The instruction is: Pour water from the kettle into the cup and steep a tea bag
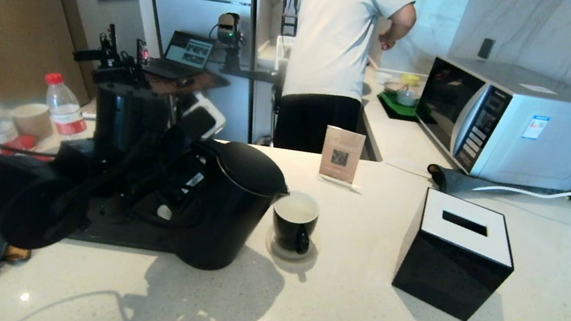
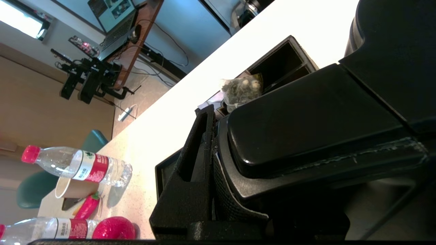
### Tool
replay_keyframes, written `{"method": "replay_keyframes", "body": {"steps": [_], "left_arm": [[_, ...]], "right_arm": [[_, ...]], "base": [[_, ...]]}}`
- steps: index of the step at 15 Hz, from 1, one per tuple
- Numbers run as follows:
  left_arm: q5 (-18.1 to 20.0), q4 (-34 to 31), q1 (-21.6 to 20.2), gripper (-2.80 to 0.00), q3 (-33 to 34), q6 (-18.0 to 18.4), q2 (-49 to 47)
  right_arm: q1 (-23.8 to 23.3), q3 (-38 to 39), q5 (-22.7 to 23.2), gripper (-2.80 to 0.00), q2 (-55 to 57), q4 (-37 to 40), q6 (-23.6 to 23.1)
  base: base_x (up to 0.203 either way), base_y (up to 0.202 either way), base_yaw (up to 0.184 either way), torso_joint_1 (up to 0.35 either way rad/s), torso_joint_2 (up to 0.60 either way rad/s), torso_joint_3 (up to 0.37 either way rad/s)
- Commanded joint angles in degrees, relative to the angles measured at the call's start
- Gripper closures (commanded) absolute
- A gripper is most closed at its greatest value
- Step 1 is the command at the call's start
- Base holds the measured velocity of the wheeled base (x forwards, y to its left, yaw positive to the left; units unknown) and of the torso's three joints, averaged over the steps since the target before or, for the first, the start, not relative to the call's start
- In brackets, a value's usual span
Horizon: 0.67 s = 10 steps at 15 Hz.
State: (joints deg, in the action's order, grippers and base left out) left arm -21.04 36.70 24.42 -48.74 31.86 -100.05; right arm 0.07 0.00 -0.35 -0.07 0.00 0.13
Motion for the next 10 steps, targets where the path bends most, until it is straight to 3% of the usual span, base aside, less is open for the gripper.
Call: {"method": "replay_keyframes", "body": {"steps": [1,10], "left_arm": [[-0.1,-1.3,0.1,0.00,-2.0,0.3,-1.1],[-0.1,-2.3,0.6,0.00,-4.1,0.3,-1.3]], "right_arm": [[0.0,0.0,0.0,0.00,0.1,0.0,0.0],[0.0,0.0,0.0,0.00,0.1,0.0,0.0]], "base": [[0.000,0.000,0.000,0.000,0.00,0.000],[0.000,0.000,0.000,0.000,0.00,0.000]]}}
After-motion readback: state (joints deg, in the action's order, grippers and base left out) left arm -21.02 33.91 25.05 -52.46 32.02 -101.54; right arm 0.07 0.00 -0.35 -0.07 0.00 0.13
